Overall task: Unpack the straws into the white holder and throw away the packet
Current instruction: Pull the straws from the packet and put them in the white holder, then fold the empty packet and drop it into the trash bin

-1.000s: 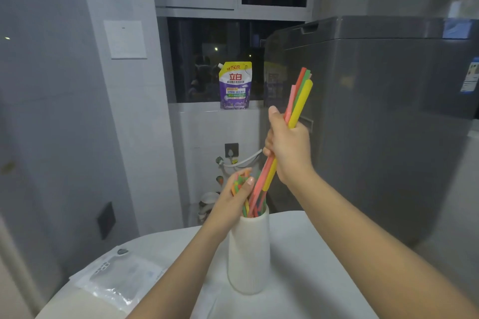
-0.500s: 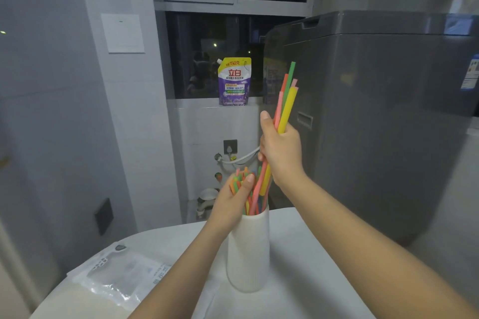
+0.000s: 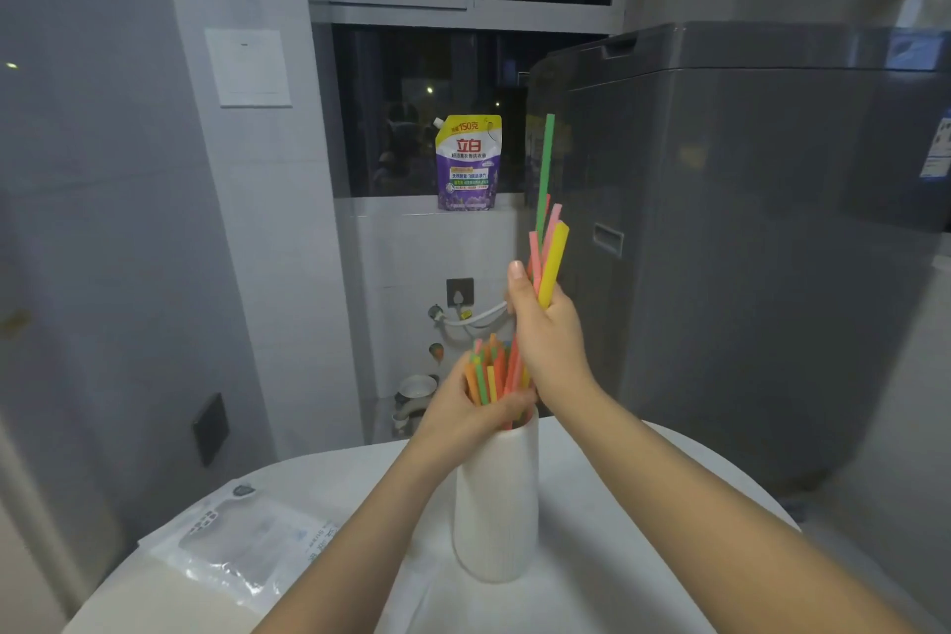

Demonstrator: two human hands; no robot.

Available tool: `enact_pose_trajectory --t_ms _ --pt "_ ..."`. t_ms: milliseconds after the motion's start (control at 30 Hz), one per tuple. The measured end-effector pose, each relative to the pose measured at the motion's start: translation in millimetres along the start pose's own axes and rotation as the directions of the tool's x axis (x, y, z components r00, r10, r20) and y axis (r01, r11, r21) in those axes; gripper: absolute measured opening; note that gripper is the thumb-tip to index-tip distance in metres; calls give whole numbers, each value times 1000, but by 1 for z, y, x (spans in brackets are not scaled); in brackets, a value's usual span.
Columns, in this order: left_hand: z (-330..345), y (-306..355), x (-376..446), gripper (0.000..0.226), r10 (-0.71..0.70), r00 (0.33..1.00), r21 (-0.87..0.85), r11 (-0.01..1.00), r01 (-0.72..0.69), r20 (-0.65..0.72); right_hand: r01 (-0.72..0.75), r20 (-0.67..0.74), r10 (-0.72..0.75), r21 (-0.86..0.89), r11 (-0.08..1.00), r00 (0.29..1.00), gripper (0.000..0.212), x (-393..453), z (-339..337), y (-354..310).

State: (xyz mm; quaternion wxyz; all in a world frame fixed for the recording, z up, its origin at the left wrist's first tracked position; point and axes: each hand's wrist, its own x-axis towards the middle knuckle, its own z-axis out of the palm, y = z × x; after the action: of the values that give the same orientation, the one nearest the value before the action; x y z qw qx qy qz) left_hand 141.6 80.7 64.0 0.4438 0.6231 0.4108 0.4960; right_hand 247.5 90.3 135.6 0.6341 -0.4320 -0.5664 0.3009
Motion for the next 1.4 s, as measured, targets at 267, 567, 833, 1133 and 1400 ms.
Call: enact_pose_trajectory --t_ms 267,567,833,1133,1400 --pt "6 -2 6 48 56 998 120 991 -54 -11 188 157 -121 -541 820 980 26 5 -6 21" --pt "2 -3 -3 44 67 997 24 998 -66 -28 232 223 -142 -450 862 964 21 -13 -20 37" --pt "6 6 -4 74 123 989 56 991 -119 -76 303 175 -269 -219 927 947 34 -14 -21 14" --pt "12 12 -11 60 193 976 201 965 -171 -100 342 271 -255 -357 869 928 37 -29 -29 37" --pt "0 14 -24 85 151 989 195 970 -147 -5 527 368 -385 -475 705 846 43 -44 -27 40"
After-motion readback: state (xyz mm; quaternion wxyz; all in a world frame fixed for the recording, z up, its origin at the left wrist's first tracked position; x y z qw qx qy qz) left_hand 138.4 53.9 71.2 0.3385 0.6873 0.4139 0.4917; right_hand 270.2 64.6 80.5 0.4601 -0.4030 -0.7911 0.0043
